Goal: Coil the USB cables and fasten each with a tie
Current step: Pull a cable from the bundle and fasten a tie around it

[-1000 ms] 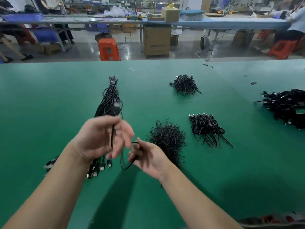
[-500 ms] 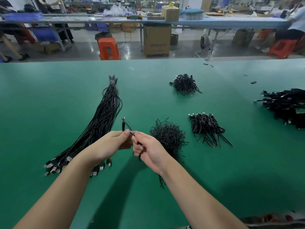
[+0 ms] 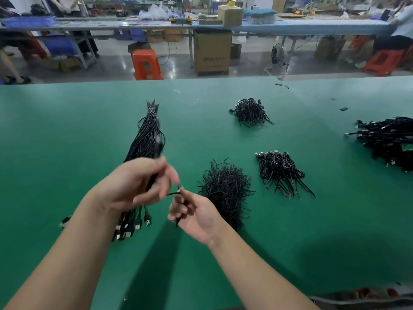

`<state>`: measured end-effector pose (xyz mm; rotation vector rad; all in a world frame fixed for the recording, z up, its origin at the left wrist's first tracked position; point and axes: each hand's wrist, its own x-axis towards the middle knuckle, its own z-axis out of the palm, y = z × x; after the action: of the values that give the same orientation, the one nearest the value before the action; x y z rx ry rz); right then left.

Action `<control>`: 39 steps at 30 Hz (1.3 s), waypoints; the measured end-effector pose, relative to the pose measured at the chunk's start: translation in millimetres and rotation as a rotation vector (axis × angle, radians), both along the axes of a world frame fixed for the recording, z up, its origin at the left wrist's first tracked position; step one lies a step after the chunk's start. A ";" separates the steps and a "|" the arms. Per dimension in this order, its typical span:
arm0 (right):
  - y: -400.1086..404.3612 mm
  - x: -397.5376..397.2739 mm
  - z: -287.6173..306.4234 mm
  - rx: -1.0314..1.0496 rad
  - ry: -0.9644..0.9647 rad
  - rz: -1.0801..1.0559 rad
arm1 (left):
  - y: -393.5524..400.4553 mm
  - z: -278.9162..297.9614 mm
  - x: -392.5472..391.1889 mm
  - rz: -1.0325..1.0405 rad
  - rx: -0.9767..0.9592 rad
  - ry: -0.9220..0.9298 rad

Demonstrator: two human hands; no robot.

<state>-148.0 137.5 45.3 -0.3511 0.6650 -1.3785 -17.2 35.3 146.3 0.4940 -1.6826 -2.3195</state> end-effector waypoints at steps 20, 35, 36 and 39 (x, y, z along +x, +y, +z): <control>-5.2 -11.5 8.8 -0.036 0.275 -0.034 | 19.2 -34.6 -39.2 0.893 -0.498 -0.135; -6.6 -33.2 28.3 -0.050 0.297 0.067 | 12.1 8.9 2.9 -0.312 -0.674 -0.717; -7.3 -36.3 30.9 -0.056 0.307 0.069 | 14.6 7.3 0.1 -0.261 -0.744 -0.807; -7.2 -37.8 37.1 -0.105 0.340 0.081 | 19.3 -3.7 -10.6 0.113 -0.798 -0.821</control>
<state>-185.8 130.4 82.4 -0.6992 0.8482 -1.2906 -27.8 54.6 142.6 1.3859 -2.5993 -1.1968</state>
